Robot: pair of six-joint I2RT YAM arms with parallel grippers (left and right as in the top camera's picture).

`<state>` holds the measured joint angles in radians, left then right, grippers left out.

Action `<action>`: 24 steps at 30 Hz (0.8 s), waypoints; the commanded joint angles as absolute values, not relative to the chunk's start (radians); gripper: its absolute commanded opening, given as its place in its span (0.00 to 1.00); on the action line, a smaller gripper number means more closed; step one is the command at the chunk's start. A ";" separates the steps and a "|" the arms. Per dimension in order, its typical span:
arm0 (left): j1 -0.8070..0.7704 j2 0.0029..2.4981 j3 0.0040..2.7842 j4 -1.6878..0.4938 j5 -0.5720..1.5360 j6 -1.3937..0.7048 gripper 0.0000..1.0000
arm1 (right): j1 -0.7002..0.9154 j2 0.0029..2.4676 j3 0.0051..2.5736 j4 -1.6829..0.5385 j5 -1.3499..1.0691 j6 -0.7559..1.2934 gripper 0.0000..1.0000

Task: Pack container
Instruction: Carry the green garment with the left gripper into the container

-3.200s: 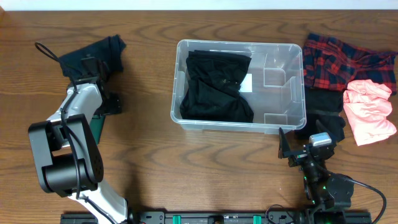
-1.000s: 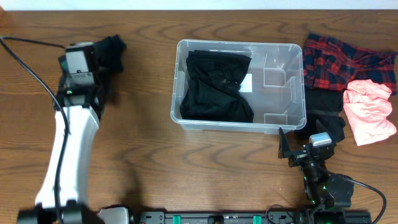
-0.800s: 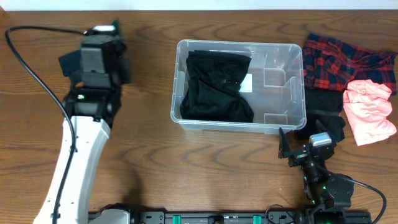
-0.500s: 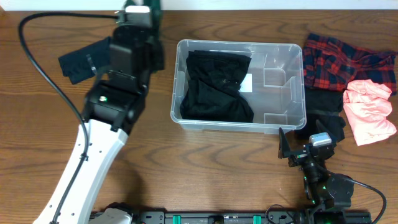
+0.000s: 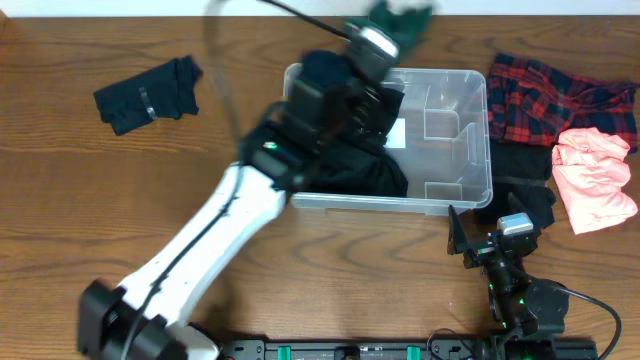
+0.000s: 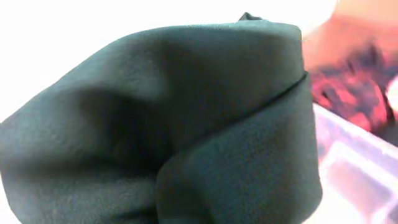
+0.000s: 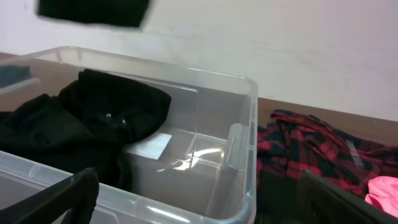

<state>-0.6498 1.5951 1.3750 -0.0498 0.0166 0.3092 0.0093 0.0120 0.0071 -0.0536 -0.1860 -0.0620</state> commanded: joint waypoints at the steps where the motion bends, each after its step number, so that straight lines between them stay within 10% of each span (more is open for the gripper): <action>1: -0.694 1.647 1.402 -0.026 0.045 0.545 0.06 | 0.001 0.006 0.006 -0.057 -0.184 -0.068 0.99; 24: -0.707 1.917 1.402 0.102 -0.049 0.572 0.06 | 0.001 0.006 0.006 -0.057 -0.184 -0.068 0.99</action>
